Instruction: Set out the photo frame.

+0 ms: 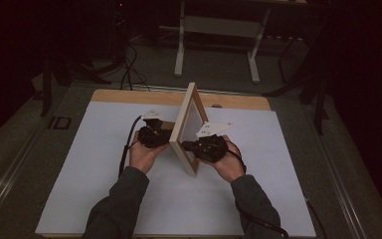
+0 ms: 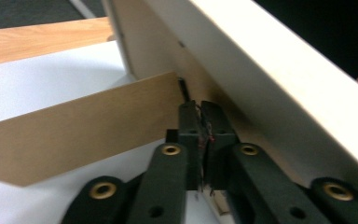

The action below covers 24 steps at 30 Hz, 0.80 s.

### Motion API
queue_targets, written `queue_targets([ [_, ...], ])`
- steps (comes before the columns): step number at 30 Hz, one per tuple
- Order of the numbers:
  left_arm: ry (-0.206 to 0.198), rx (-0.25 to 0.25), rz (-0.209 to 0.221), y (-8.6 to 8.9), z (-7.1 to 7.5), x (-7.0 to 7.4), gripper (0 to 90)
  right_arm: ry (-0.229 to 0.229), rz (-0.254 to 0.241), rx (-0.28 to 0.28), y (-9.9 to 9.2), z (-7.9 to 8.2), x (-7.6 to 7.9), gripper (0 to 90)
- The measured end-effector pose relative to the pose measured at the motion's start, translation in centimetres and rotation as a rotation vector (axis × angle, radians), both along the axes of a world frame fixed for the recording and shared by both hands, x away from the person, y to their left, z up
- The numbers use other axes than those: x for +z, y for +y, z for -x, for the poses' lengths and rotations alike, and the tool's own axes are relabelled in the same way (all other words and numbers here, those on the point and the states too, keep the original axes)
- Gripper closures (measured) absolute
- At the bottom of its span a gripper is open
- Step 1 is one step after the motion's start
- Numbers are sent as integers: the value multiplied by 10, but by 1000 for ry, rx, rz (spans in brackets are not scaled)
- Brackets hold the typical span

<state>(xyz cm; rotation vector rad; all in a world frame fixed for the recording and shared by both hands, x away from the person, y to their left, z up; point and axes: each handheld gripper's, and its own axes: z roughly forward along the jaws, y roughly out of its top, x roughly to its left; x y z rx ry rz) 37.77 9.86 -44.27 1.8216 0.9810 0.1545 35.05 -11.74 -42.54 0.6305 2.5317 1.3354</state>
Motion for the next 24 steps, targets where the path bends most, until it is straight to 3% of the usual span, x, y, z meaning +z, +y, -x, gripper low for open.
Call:
queue_targets([
  [10, -8, 86, 13, 13, 3, 11, 770, -3, 18, -17, -4, 0, -2, 830],
  [17, -25, 97, 26, 23, 8, 19, 723, 1, 28, -27, -10, -1, -3, 809],
  [18, -27, 89, 62, 27, 11, 23, 702, 2, 30, -29, -10, -1, -4, 805],
  [20, -40, 91, 78, 29, 15, 28, 671, 4, 30, -32, -12, -1, -4, 799],
  [24, -60, 107, 74, 31, 20, 38, 626, 4, 27, -33, -15, -2, -4, 792],
])
